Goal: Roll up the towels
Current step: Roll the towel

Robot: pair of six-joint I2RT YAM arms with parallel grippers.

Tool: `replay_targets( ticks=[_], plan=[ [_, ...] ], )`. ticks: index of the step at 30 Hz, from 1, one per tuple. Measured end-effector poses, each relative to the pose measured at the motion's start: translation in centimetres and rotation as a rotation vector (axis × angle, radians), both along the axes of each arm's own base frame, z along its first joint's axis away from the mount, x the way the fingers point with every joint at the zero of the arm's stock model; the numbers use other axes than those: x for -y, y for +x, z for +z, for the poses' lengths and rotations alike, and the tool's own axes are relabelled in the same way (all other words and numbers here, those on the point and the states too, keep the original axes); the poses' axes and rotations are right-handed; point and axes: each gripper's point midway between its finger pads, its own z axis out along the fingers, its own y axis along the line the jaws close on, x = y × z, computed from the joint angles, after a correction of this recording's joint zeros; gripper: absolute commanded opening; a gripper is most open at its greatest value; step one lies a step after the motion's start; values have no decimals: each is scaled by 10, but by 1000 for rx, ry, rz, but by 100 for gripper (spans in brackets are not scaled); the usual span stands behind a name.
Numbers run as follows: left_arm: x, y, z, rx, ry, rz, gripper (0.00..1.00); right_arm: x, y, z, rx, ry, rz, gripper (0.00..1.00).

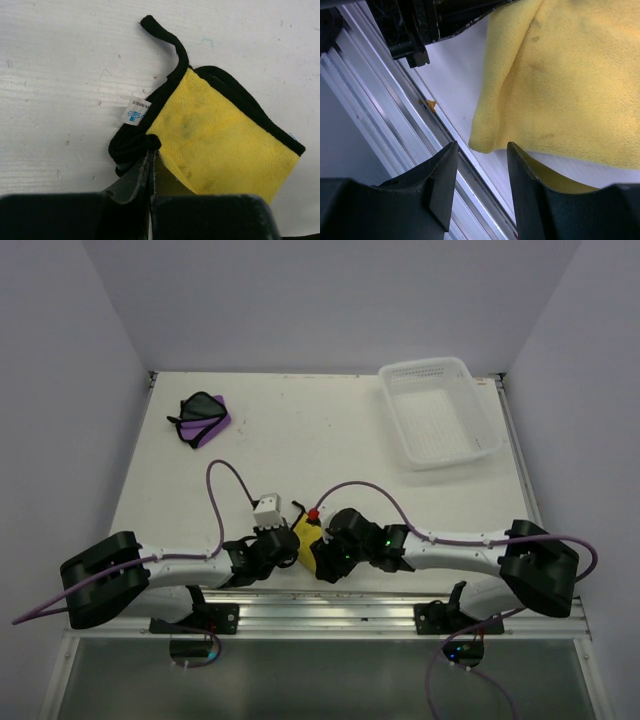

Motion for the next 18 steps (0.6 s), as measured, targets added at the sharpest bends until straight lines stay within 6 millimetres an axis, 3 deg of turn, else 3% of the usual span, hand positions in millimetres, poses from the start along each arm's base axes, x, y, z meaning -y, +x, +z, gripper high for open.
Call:
replay_targets(
  ticks=[8, 11, 14, 18],
  plan=[
    [0, 1, 0, -4, -3, 2, 0, -4, -5, -5, 3, -12, 0, 51],
    [0, 0, 0, -5, -4, 1, 0, -6, -7, -10, 15, -24, -2, 48],
    [1, 1, 0, -5, -7, 0, 0, -6, -8, -18, 17, -48, -7, 31],
    [1, 1, 0, -6, -8, 1, 0, -5, -7, -25, 10, -68, -32, 20]
  ],
)
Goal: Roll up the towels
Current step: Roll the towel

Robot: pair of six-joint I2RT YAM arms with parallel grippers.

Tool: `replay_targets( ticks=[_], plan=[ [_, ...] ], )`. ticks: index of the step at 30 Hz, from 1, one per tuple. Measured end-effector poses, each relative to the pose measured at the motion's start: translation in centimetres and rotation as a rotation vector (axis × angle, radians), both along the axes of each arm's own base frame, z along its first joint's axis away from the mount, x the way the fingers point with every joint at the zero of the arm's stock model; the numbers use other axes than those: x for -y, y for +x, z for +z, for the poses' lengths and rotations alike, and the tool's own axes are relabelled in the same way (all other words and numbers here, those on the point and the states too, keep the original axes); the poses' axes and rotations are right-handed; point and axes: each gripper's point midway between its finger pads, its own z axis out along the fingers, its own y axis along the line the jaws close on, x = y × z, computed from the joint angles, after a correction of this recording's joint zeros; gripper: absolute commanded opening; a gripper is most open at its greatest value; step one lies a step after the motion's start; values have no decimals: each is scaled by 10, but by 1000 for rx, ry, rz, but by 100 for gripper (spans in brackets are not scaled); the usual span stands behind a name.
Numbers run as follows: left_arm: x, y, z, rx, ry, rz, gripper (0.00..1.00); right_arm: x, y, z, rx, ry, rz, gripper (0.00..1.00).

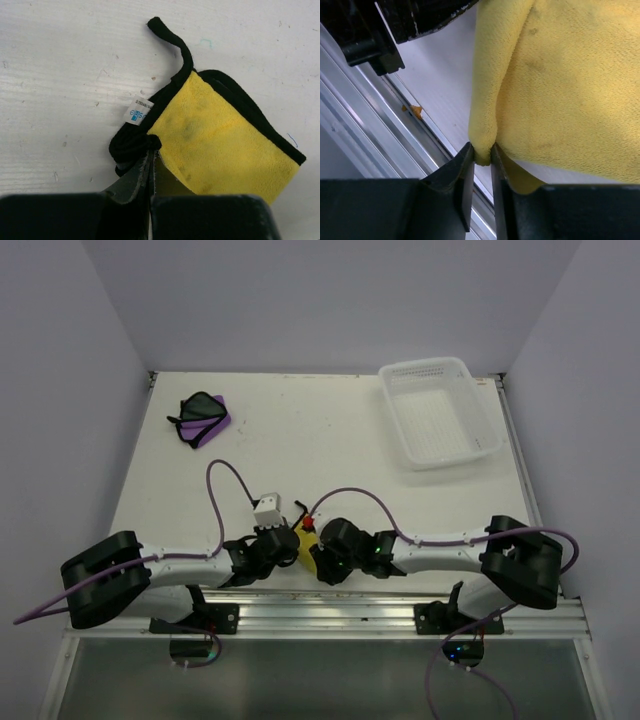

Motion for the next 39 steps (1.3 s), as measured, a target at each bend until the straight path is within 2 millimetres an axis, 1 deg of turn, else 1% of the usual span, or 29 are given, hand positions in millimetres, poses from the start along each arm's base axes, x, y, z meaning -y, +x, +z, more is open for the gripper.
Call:
replay_targets(
  ticks=[5, 8, 9, 11, 15, 22, 25, 26, 28, 30, 33, 34, 36, 39],
  plan=[
    [0, 0, 0, 0, -1, 2, 0, -2, -1, 0, -28, 28, -50, 16],
    [0, 0, 0, -2, -2, 1, 0, 1, -2, -4, -54, 61, -96, 9],
    [0, 0, 0, -2, -2, 1, 0, 1, -2, -5, -64, 74, -110, 4],
    [0, 1, 0, -3, -2, 2, 0, 0, -2, -7, -86, 112, -143, 0],
    [-1, 2, 0, -5, -4, 4, 0, -4, 0, -8, -140, 215, -202, 0],
    [-1, 3, 0, -11, -8, 4, 0, 0, 4, -10, -275, 380, -296, 0],
    [-1, 3, 0, -11, -5, 0, 0, -3, 5, -10, -307, 412, -307, 6],
    [-2, 3, 1, -10, -3, -1, 0, -4, 5, -10, -313, 418, -308, 12],
    [-2, 5, 1, -8, 6, -3, 0, -5, 5, -10, -320, 426, -305, 17],
    [-2, 5, 1, -7, 15, -8, 0, -7, 6, -9, -321, 425, -301, 26],
    [-2, 7, 1, -3, 36, -10, 0, -12, 8, -4, -308, 402, -283, 35],
    [-2, 8, 1, -4, 41, -10, 0, -12, 10, -1, -298, 389, -280, 41],
    [-2, 8, 1, -4, 46, -9, 0, -10, 15, 3, -265, 355, -287, 43],
    [-2, 8, 1, -3, 48, -9, 0, 1, 23, 9, -206, 294, -310, 43]
  ],
)
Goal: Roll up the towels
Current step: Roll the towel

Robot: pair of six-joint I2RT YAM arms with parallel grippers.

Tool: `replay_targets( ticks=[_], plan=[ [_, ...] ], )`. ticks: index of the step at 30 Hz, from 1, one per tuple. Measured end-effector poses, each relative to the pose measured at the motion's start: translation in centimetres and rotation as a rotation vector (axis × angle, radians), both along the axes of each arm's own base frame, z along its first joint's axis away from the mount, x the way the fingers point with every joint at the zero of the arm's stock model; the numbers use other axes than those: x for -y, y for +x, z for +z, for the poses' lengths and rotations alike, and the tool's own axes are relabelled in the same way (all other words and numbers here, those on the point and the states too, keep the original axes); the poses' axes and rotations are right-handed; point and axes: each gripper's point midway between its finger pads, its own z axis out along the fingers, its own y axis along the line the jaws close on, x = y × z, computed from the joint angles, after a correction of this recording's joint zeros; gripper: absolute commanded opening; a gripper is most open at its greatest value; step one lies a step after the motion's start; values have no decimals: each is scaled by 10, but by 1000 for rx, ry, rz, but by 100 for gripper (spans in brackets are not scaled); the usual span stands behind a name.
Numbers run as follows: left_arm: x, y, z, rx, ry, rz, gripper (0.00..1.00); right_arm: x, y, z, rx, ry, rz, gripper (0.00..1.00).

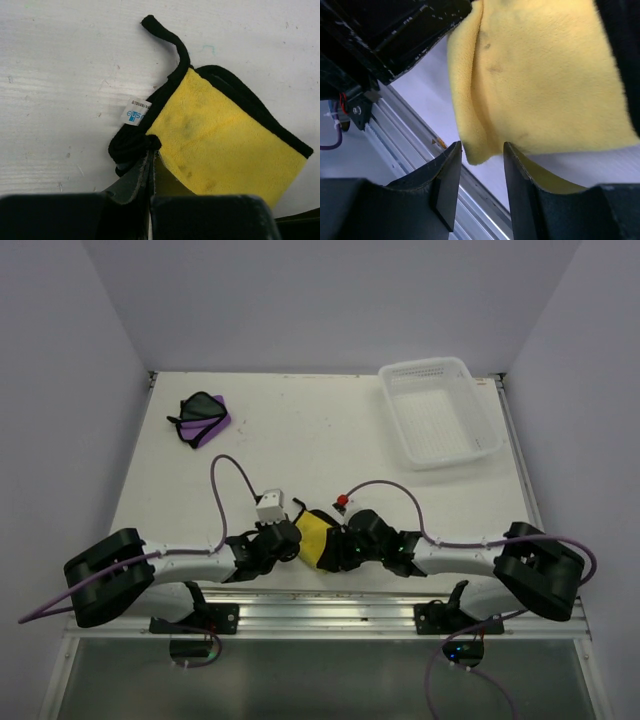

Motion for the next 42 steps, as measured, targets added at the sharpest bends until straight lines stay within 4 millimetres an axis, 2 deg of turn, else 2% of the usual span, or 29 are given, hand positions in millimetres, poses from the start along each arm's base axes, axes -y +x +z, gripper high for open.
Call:
replay_targets(
  ticks=[3, 5, 6, 7, 10, 12, 17, 22, 28, 34, 38, 42],
  plan=[
    [0, 0, 0, -1, 1, 0, 0, 13, 8, 16, 54, -51, -30, 41],
    [0, 0, -1, -1, 3, 0, 0, 20, 13, 30, 96, -68, -51, 36],
    [1, 1, -1, -1, 3, 0, 0, 23, 16, 37, 118, -72, -61, 32],
    [2, 1, -1, -2, 4, 0, 0, 25, 17, 43, 135, -72, -67, 22],
    [5, 3, -2, -4, 8, 0, 0, 29, 18, 57, 198, -67, -65, 4],
    [7, 4, -2, -4, 9, 0, 0, 26, 12, 59, 216, -64, -34, 0],
    [9, 6, -2, -4, 7, 1, 0, 6, -6, 49, 216, -53, 48, 1],
    [9, 6, -1, -4, 7, 1, 0, -8, -10, 31, 211, -62, 88, 3],
    [9, 6, -1, -3, 5, 1, 0, -23, -6, 36, 330, -35, 137, 5],
    [8, 5, 0, -3, 4, 1, 0, -26, -3, 27, 381, -82, 172, 8],
    [9, 5, 0, -5, 3, -2, 0, -23, 0, 21, 393, -112, 166, 19],
    [9, 5, 0, -6, 2, -2, 0, -19, 5, 20, 419, -137, 155, 22]
  ],
)
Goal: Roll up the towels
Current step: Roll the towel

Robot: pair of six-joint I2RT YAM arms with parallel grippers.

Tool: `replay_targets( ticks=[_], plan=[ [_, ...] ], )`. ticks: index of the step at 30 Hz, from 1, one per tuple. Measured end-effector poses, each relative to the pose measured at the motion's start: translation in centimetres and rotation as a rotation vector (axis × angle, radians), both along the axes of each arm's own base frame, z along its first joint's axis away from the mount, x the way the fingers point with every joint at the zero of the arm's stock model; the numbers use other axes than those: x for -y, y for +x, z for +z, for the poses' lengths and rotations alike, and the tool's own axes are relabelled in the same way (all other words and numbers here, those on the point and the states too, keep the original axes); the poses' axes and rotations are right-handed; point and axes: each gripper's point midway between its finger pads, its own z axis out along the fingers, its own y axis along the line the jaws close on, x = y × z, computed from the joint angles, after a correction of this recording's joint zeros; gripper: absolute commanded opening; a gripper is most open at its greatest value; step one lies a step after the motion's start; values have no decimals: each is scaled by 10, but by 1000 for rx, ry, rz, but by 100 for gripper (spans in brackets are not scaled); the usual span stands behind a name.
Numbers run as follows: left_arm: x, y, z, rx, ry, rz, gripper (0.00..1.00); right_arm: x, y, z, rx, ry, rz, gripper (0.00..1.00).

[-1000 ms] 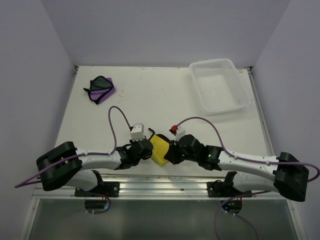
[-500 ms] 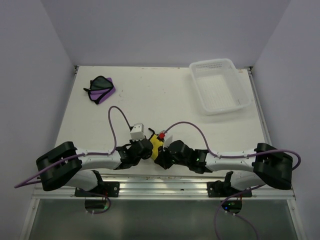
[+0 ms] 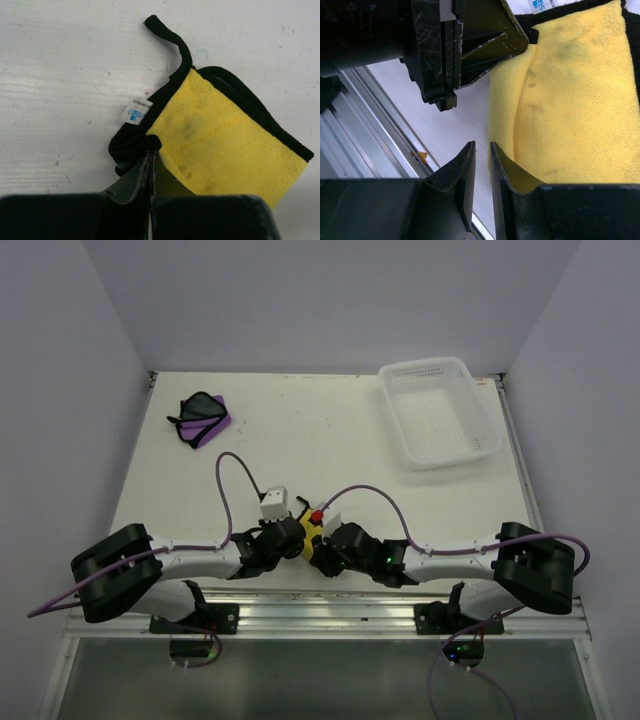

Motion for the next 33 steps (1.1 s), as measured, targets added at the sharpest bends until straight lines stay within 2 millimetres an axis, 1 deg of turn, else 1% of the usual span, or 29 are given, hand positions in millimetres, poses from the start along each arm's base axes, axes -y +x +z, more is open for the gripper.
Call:
replay_targets(
  ticks=[7, 15, 21, 33],
  plan=[
    [0, 0, 0, -1, 0, -2, 0, 5, 1, -4, 14, -32, 7, 23],
    [0, 0, 0, -2, -1, -2, 0, 10, 0, -14, 11, -82, 18, 35],
    [0, 0, 0, -1, 3, -6, 0, 11, 1, -19, 19, -114, 31, 39],
    [-1, -1, 0, 1, 14, -17, 0, 8, -1, -28, 66, -173, 41, 39]
  ],
)
